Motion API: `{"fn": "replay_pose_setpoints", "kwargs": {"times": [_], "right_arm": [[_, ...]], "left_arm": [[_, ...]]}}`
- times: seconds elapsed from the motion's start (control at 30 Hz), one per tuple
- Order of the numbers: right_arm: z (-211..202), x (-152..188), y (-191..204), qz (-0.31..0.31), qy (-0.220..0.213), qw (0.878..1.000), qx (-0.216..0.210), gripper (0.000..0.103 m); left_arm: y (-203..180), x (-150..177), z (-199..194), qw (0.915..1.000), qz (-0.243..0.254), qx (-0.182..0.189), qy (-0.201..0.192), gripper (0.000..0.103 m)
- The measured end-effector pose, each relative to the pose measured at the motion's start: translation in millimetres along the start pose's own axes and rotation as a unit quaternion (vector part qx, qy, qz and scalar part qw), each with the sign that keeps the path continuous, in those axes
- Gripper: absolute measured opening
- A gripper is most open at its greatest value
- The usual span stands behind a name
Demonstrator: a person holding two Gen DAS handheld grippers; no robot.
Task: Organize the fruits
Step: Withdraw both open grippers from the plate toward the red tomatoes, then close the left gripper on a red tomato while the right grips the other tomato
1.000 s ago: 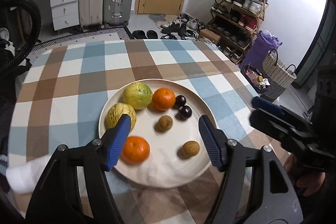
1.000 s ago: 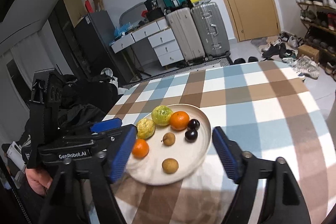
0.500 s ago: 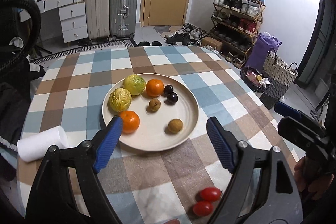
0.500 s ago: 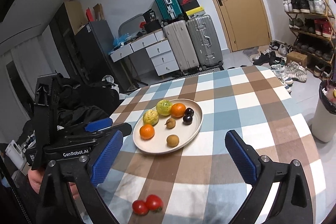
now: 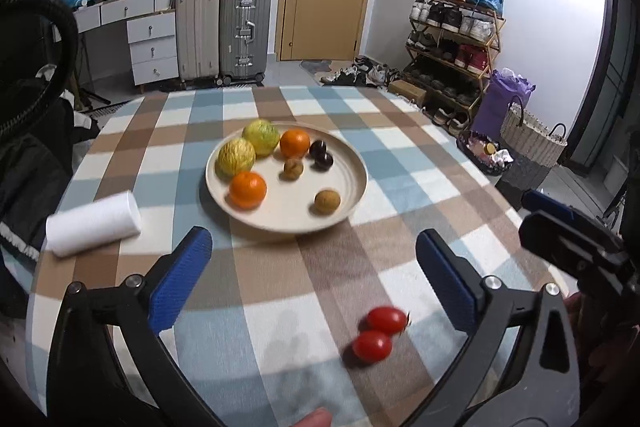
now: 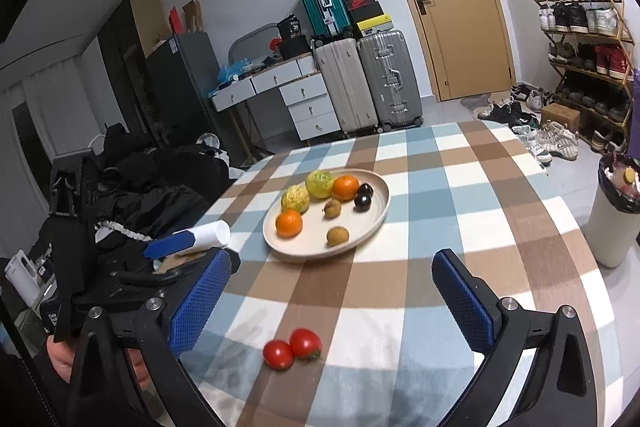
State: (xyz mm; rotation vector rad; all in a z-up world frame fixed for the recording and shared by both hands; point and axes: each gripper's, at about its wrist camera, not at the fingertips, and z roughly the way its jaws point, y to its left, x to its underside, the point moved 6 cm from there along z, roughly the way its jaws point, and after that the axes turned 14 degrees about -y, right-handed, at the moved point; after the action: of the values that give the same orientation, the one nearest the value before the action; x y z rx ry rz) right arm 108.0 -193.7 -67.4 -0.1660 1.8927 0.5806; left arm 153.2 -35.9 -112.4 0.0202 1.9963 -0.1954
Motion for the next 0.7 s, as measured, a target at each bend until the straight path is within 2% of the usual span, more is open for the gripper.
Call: {"fn": "replay_pose_setpoints", "kwargs": {"times": [0.23,0.37,0.43,0.5,0.7], "right_arm": [[-1,23,-4,0.000,0.020,1.000,0.012,0.103],[-4,36,-10,0.016,0.031,0.999,0.018,0.103],[-5,43,-14,0.017,0.037,0.999,0.023,0.103],[-5,50,-18,0.017,0.045,0.998,0.031,0.103],[-6,62,-29,0.029,0.058,0.997,0.041,0.103]], "left_arm": [[-4,45,-1,0.9994,-0.001,0.012,0.034,0.102],[-5,69,7,0.9977,-0.001,0.020,0.065,0.102],[-8,84,15,0.9955,0.016,0.027,0.090,0.102],[-11,94,18,0.9943,0.038,0.023,0.097,0.102],[-16,102,25,0.9926,0.050,0.038,0.104,0.102]]}}
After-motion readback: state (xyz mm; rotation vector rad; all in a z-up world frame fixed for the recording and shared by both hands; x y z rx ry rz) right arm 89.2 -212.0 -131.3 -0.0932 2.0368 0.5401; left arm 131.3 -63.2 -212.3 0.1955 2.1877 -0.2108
